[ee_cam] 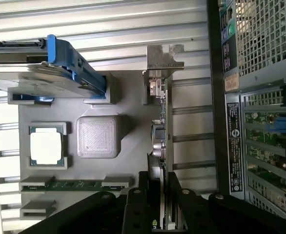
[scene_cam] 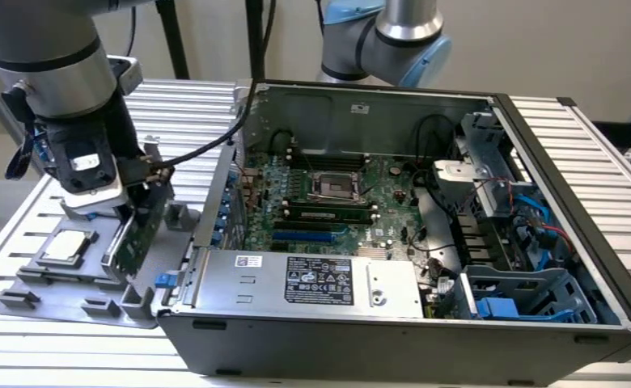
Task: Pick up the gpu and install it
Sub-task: 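Pick up the gpu and move the gpu toward the slot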
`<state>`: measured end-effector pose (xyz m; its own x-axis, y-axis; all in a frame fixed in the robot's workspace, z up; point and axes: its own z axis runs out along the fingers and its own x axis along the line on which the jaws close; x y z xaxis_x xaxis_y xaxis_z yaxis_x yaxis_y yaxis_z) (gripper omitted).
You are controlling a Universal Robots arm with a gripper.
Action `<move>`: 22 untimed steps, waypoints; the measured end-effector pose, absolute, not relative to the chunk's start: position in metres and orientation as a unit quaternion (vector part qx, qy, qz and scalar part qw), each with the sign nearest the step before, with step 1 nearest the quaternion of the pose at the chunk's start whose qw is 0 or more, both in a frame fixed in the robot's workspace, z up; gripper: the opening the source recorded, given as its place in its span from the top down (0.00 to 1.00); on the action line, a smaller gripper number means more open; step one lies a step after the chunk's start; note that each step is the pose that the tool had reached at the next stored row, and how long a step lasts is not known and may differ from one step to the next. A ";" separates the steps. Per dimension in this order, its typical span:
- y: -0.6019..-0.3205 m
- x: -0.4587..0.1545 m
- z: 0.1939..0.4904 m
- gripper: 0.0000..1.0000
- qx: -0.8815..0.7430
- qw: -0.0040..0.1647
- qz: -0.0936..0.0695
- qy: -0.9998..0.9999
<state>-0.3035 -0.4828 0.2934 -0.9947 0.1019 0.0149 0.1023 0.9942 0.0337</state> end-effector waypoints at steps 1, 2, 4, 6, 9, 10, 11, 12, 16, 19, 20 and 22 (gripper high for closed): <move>-0.483 -0.303 0.298 0.73 -0.051 0.007 -0.017 -0.999; -0.483 -0.303 0.302 0.73 -0.051 0.008 -0.017 -0.999; -0.483 -0.302 0.311 0.73 -0.051 0.009 -0.017 -0.999; -0.483 -0.302 0.321 0.73 -0.051 0.010 -0.017 -0.998; -0.483 -0.300 0.334 0.73 -0.051 0.011 -0.017 -0.998; -0.483 -0.299 0.339 0.73 -0.051 0.011 -0.017 -0.998; -0.483 -0.298 0.343 0.73 -0.051 0.011 -0.017 -0.998; -0.483 -0.296 0.348 0.73 -0.051 0.011 -0.017 -0.998; -0.483 -0.289 0.366 0.73 -0.050 0.012 -0.017 -0.999; -0.483 -0.282 0.380 0.73 -0.048 0.013 -0.017 -0.999; -0.483 -0.279 0.384 0.73 -0.048 0.013 -0.017 -0.999; -0.483 -0.274 0.393 0.73 -0.047 0.014 -0.017 -0.999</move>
